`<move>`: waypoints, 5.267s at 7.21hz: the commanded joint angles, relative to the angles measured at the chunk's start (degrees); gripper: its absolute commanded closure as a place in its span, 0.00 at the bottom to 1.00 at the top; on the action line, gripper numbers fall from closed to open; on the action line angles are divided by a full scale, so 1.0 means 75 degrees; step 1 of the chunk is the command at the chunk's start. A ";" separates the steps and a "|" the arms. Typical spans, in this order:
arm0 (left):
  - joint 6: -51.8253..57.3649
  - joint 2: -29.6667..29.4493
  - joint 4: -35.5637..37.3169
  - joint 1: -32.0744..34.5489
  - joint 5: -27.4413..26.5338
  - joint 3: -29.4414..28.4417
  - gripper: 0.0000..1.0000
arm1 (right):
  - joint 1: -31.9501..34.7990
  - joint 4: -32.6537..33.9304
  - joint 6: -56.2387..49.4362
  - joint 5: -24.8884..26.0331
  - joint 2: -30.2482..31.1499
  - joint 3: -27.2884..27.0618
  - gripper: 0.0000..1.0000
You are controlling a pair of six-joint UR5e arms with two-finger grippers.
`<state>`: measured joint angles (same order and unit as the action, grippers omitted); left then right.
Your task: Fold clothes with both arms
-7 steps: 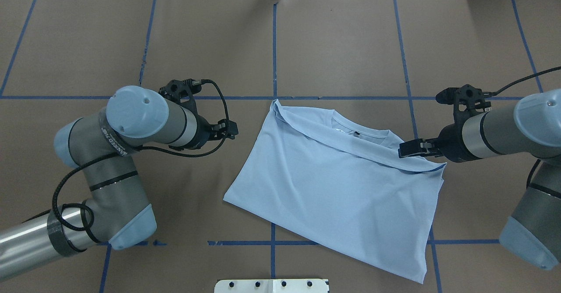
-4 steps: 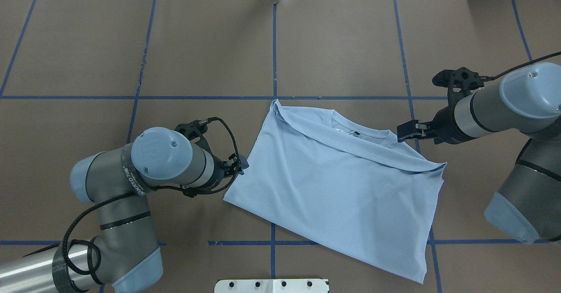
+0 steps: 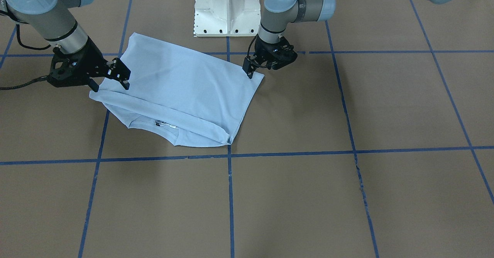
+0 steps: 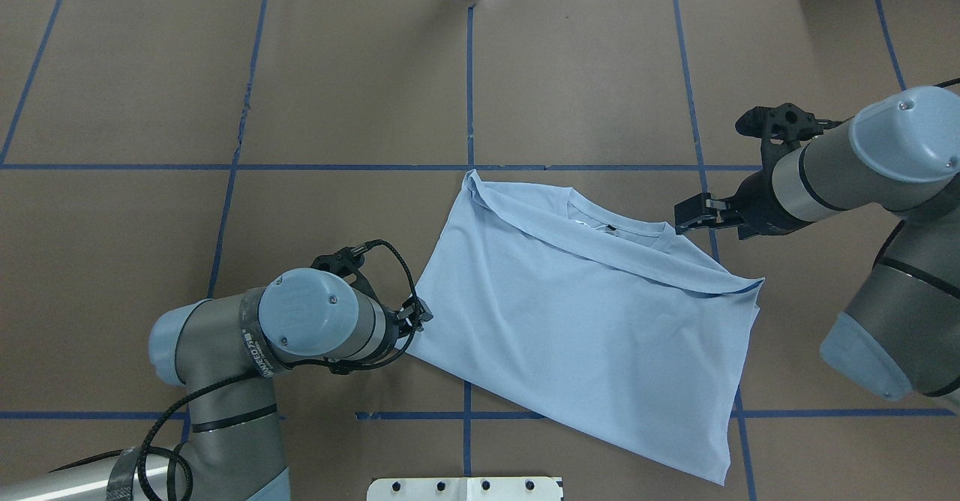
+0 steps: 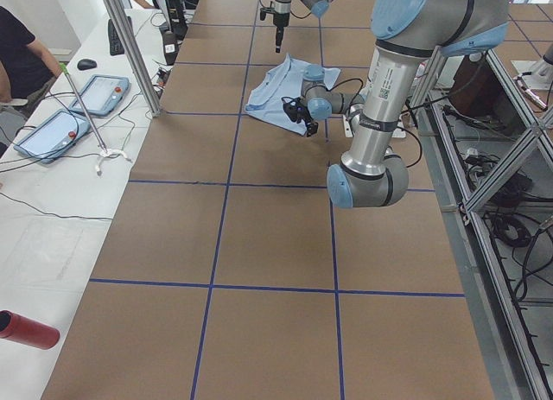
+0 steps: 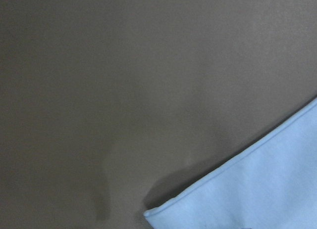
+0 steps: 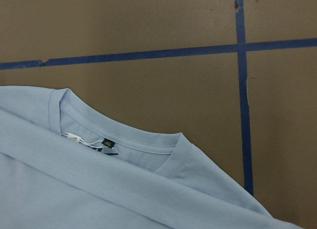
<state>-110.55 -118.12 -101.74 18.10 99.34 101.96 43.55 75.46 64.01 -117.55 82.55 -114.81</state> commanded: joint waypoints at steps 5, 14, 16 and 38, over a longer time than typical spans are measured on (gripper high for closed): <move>-0.0003 -0.0200 0.0204 -0.0011 -0.0284 -0.0155 0.59 | 0.0239 -0.0006 0.0031 -0.0287 -0.0026 -0.0008 0.00; 0.1786 -0.1145 0.0150 0.2283 -0.0296 -0.1822 1.00 | 0.0240 -0.0053 0.0078 -0.0148 -0.0002 -0.0137 0.00; 0.2804 -0.1861 -0.0962 0.2903 -0.0308 -0.3404 1.00 | 0.0217 -0.0065 0.0090 0.0168 -0.0026 -0.0148 0.00; 0.5318 -0.1056 -0.1985 0.3541 0.0114 -0.2169 0.00 | -0.3273 0.1791 -0.1323 0.3857 -0.3273 0.1221 0.00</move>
<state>-70.47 -126.50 -116.75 45.01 100.12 85.36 21.94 91.37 57.92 -92.22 57.60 -106.58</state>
